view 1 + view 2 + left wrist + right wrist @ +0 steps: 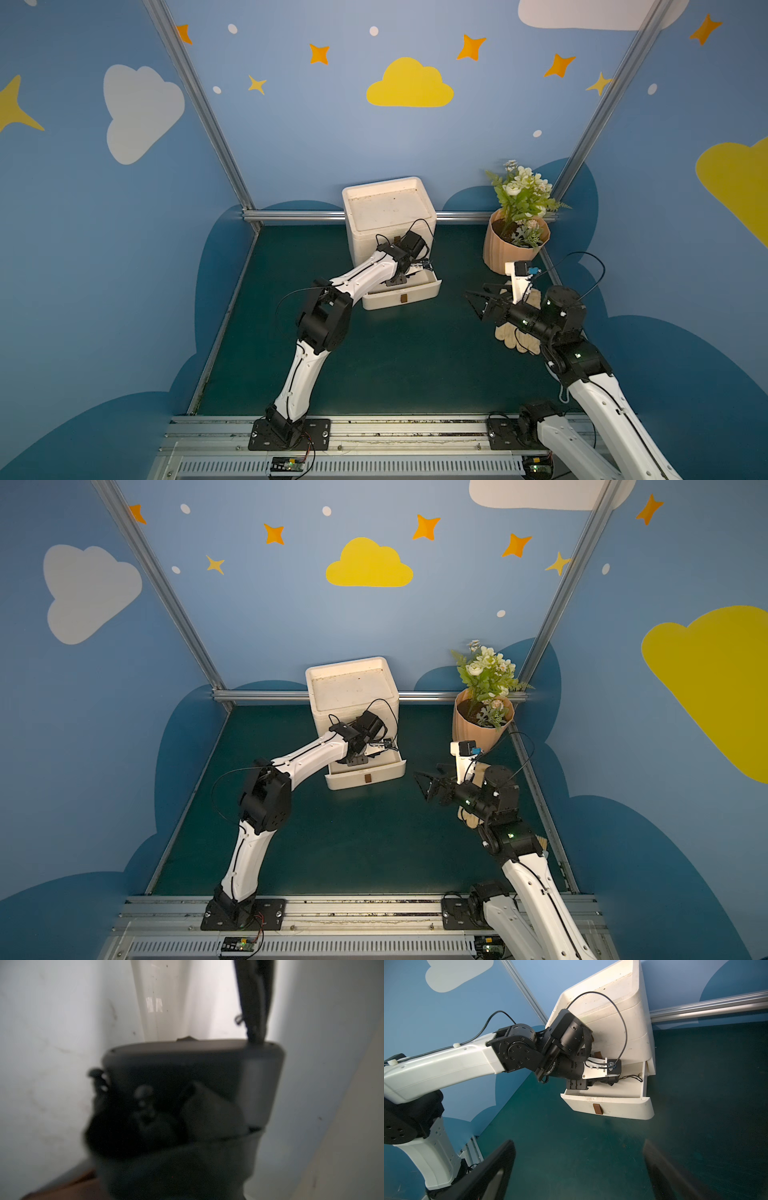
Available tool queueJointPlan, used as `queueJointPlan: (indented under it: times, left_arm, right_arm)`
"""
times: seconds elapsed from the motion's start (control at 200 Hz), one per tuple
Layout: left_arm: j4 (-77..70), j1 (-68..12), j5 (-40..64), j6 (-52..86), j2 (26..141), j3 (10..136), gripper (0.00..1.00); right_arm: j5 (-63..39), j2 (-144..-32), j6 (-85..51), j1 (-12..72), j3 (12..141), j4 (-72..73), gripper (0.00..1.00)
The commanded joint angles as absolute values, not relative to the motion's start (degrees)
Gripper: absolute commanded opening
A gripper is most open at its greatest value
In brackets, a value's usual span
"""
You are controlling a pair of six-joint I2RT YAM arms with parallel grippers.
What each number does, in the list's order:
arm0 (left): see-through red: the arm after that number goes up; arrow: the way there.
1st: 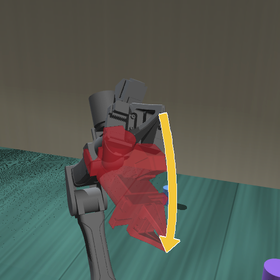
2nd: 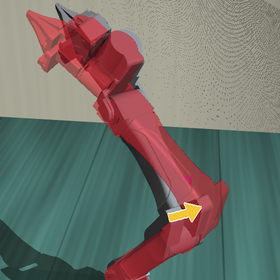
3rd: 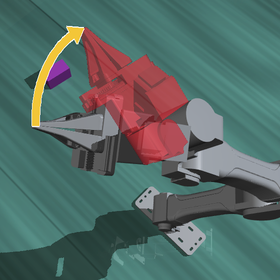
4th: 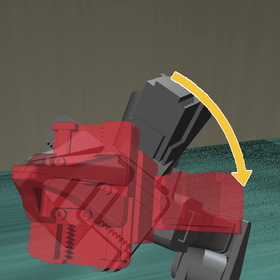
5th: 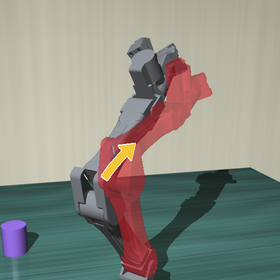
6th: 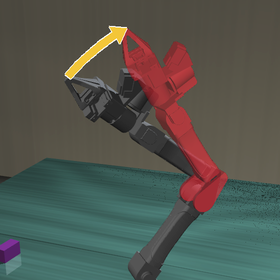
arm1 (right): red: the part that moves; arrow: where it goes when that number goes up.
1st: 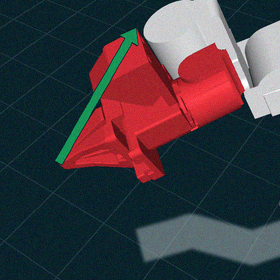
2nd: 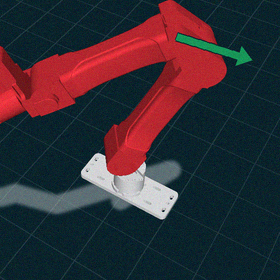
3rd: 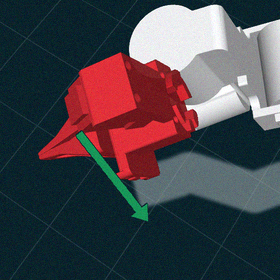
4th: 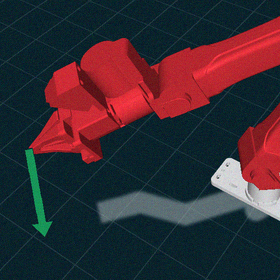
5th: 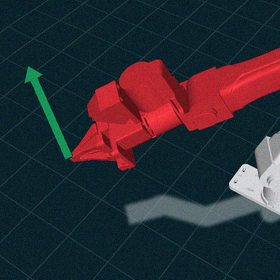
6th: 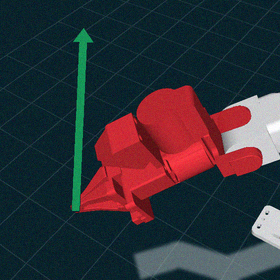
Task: Place the umbrella in the drawer by color
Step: Place the umbrella in the drawer.
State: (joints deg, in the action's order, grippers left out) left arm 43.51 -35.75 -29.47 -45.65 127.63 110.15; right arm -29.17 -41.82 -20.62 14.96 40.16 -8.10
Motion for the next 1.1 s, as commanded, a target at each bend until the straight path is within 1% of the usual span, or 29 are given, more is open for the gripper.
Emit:
queueJointPlan:
  times: [0.0,0.21,0.446,0.551,0.776,0.961,1.096]
  left_arm:
    - [41.64,-35.17,-31.38,-45.74,122.71,109.20,0.23]
    - [41.40,-35.57,-31.11,-45.75,123.69,109.58,0.24]
    - [44.61,-36.78,-29.78,-43.27,129.83,116.14,0.25]
    - [46.32,-36.91,-29.71,-41.90,131.53,118.66,0.32]
    - [47.68,-36.82,-30.14,-41.07,130.19,119.31,0.53]
    - [48.50,-36.99,-29.17,-40.03,125.83,119.67,0.60]
    - [52.87,-37.17,-26.30,-37.27,122.92,125.24,0.68]
  right_arm:
    - [-30.24,-42.14,-21.94,14.68,39.50,-5.86,0.98]
    - [-30.41,-42.02,-22.06,14.66,39.46,-5.61,0.98]
    - [-30.13,-41.42,-21.80,14.53,39.46,-6.46,0.98]
    - [-30.13,-41.26,-21.37,14.55,39.47,-7.06,0.98]
    - [-30.48,-41.83,-21.51,14.41,39.29,-6.99,0.98]
    - [-30.85,-42.86,-22.61,14.39,39.21,-6.31,0.98]
    - [-30.69,-44.65,-25.52,14.28,39.61,-5.82,0.98]
